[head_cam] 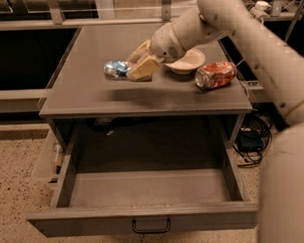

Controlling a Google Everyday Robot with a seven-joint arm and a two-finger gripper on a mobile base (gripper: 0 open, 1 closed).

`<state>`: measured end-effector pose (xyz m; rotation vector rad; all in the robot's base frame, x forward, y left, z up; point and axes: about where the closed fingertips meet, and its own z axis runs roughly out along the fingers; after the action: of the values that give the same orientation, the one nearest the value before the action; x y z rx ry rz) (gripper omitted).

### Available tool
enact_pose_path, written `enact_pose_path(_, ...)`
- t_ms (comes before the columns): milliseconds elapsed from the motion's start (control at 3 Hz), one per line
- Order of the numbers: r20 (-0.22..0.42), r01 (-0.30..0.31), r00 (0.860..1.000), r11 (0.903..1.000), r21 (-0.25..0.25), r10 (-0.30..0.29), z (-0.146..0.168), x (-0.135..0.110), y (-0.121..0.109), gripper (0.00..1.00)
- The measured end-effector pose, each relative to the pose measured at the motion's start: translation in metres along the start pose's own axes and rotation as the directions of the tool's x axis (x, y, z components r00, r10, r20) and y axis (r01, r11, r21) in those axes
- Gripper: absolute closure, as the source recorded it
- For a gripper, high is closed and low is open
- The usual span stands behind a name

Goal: Place redbull can into top drawer

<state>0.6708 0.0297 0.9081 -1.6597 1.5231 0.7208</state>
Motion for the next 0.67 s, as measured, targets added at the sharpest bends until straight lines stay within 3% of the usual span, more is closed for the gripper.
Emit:
enact_pose_path(333, 0.087, -0.036, 0.996, 0.9876, 0.153, 0.022, -0.057, -0.075, 0.045, 1.0)
enact_pose_path(667, 0.164, -0.085, 0.985, 0.964, 0.252, 0.044, -0.082, -0.131, 0.094, 1.0)
